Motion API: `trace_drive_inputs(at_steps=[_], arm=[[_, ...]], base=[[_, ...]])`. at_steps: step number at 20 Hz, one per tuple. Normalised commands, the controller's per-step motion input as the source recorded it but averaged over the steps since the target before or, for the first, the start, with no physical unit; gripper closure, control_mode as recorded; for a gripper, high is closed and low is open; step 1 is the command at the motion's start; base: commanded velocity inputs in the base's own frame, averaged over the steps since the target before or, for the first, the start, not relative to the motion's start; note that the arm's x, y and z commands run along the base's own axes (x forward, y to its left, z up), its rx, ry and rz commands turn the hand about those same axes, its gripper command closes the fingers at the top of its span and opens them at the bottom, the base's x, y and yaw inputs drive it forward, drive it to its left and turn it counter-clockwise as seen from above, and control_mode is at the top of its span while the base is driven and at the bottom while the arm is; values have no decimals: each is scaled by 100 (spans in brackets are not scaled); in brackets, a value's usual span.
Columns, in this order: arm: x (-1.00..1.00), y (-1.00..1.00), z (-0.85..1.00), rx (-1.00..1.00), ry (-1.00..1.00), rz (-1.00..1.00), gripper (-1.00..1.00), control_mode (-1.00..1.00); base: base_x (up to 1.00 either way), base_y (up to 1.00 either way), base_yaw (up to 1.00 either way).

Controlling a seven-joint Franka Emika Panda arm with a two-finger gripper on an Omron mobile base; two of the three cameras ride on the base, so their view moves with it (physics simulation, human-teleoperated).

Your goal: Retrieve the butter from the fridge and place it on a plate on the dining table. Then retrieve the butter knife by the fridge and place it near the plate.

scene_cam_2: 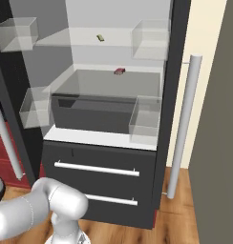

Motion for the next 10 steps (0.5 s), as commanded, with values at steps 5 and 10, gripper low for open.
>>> trace_drive_inputs(at_steps=[5,10], arm=[[0,31,0,0,0,-4,-100,-100],[-21,18,0,0,0,-2,-100,-100]], base=[[0,0,0],[0,0,0]])
